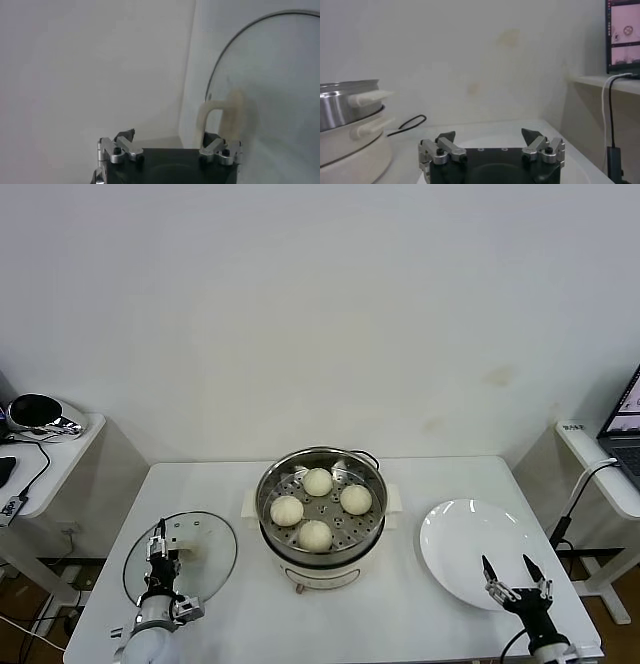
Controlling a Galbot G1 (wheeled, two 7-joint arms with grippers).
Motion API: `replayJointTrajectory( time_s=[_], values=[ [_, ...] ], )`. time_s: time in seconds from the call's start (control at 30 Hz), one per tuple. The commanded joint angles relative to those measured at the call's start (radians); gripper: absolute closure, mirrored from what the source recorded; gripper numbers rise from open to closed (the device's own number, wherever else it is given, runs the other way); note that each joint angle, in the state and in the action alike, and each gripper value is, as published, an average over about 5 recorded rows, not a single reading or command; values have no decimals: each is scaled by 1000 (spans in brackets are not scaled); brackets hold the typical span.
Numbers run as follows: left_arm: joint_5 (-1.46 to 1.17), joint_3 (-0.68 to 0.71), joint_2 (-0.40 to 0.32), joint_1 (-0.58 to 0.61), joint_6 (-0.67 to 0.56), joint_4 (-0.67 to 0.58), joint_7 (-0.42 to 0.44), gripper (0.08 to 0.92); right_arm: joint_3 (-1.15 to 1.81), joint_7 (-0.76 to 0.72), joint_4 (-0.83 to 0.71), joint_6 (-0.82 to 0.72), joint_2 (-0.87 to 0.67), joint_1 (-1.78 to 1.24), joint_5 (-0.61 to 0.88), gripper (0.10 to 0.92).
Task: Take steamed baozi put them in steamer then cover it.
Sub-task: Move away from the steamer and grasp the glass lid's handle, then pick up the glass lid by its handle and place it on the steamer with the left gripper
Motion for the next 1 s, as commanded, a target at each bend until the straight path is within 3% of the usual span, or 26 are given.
replayJointTrajectory(
  time_s=[0.03, 0.33, 0.63, 0.77, 1.0],
  values=[
    [7, -1, 4, -13, -14, 47, -7, 332, 2, 0, 4, 2, 3, -3, -4, 203],
    [17, -2, 11, -4, -25, 48, -3, 591, 1, -1, 9, 4, 8, -5, -10, 203],
    [16, -4, 9, 45, 20, -49, 9, 841, 0, 4, 34, -6, 6, -1, 12, 203],
    [5, -2, 6, 80, 72, -122, 35, 870, -2, 3, 43, -7, 3, 4, 21, 203],
    [-102, 45, 10, 171, 312, -415, 172, 870, -11, 1, 46, -13, -4, 22, 40, 203]
  ],
)
